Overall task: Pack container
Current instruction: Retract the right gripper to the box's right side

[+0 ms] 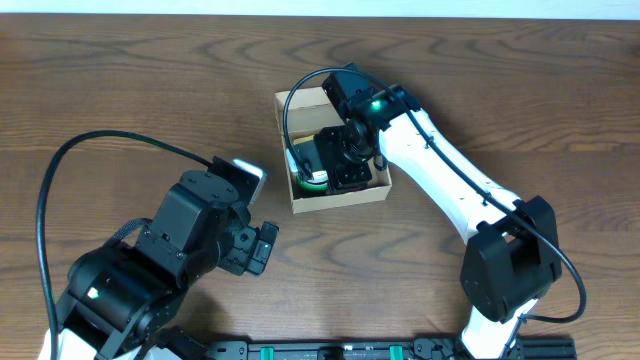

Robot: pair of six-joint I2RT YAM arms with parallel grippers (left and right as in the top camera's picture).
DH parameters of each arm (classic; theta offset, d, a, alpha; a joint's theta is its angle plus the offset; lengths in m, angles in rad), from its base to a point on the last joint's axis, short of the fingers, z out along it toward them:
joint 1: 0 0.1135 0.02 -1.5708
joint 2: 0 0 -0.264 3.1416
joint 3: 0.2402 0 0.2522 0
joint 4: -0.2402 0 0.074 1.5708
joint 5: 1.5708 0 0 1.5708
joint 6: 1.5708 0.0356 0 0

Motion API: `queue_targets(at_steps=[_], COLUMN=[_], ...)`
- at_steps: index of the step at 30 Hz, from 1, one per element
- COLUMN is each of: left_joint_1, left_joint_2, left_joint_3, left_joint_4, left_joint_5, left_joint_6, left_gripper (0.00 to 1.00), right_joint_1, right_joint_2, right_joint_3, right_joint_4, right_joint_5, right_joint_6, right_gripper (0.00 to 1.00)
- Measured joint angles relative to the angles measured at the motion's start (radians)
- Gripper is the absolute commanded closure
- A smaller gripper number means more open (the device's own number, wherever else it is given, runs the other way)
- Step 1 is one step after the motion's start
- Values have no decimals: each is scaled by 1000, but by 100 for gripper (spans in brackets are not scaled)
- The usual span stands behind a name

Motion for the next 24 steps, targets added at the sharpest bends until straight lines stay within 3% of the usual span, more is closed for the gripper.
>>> queue_targets(at_steps=[7, 10, 12, 14, 24], left_joint_1=[0, 0, 0, 0, 0], left_joint_2=[0, 0, 0, 0, 0], left_joint_3=[0, 0, 0, 0, 0], left_joint_4=[0, 0, 0, 0, 0], left_joint_5=[0, 0, 0, 0, 0], left_joint_6=[0, 0, 0, 0, 0], left_gripper=[5, 5, 4, 5, 5], right_joint_1=[0, -3, -16, -39, -272], right_joint_2=[0, -1, -12, -27, -61], right_joint_3=[5, 43, 81, 105, 145], right_joint_4=[-1, -5, 0, 5, -92], right_joint_5=[0, 0, -2, -5, -14], right_joint_6=[9, 73, 148, 224, 679], right_gripper=[37, 33, 23, 20, 26])
